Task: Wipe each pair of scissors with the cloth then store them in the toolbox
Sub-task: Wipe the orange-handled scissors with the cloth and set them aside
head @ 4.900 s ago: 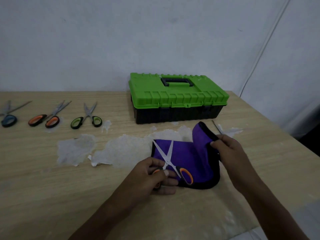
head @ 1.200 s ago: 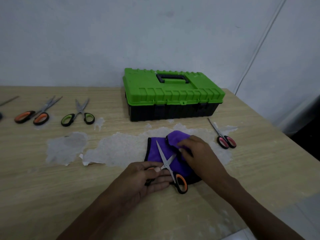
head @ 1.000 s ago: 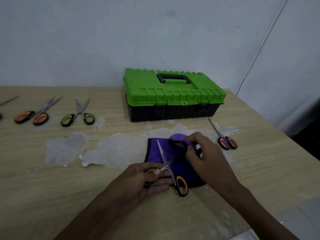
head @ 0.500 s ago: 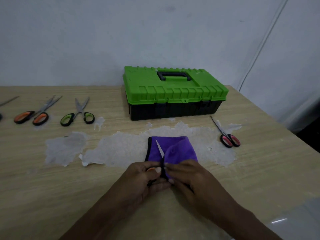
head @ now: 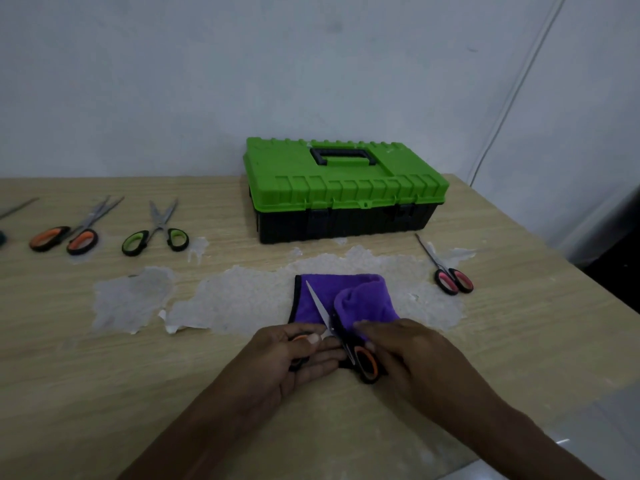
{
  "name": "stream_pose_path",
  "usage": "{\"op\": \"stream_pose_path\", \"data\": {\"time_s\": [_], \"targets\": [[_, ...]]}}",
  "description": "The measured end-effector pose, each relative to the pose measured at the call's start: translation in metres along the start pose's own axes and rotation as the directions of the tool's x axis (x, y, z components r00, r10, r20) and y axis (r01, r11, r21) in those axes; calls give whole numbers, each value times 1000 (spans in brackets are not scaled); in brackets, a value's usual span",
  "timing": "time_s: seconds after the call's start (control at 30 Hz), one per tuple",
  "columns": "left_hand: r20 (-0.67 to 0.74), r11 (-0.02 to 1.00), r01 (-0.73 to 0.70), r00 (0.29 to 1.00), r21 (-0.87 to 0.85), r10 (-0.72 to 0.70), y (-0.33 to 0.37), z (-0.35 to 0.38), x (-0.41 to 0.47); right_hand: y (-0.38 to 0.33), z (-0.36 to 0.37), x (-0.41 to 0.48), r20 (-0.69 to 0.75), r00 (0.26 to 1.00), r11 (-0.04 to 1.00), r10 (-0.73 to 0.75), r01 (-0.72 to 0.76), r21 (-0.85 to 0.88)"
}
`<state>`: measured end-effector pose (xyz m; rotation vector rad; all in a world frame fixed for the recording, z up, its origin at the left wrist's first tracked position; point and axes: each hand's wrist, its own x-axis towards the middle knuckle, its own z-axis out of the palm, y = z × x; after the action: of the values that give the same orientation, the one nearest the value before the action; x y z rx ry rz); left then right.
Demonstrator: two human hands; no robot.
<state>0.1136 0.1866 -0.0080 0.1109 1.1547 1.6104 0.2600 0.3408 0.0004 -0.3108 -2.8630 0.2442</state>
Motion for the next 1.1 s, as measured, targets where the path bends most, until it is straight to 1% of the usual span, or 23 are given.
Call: {"op": "stream_pose_path", "data": {"time_s": [0.07,0.17,0.3,0.37,0.43,0.5,0.6,0.7,0.77,0.83,0.9,0.97,1.0,1.1], "targets": [[4,1000,1,1000,3,-1,-1,0,2,-6,2,-2,-35,999,999,17,-15,35],[-16,1000,1,1000,-15,-1,-1,-1,4,-18,12,1,17,999,998,-44,45,-46],[-29,1000,-4,1000,6,4,-2,-2,7,-19,11,8,31,999,997,-14,16,-75],[-34,1000,-15,999,11,16,-4,-3,8,-20,11,2,43,999,993,-33,38,-112],[-17,1000,-24,1000,6,24,-4,-3,7,-21,8,-3,62,998,994,-18,24,-106],[7,1000,-15,1000,-6,15,-4,-3,5,-17,8,1,42,999,997,22,-19,-78],[1,1000,-15,1000,-18,15,-5,-6,5,-25,15,7,-21,998,996,51,-53,-78],[15,1000,-21,1000,-18,21,-4,-6,7,-37,24,3,-53,999,998,1,-5,-70],[41,998,-6,999,-63,9,-3,-5,8,-37,25,8,-53,999,996,-10,6,-87],[56,997,-4,998,-78,8,-2,-6,9,-33,24,18,-34,999,990,-14,9,-144],[55,998,-9,998,-56,12,-2,-5,7,-30,23,25,-5,1000,982,-4,3,-190],[29,998,-17,999,-59,18,-4,-5,5,-28,21,23,64,998,981,-17,29,-193],[17,998,-22,1000,-65,23,-5,-5,5,-28,20,19,100,994,979,-35,54,-195],[18,998,-27,999,-59,28,-5,-5,4,-22,15,14,87,988,974,-126,140,-179]]}}
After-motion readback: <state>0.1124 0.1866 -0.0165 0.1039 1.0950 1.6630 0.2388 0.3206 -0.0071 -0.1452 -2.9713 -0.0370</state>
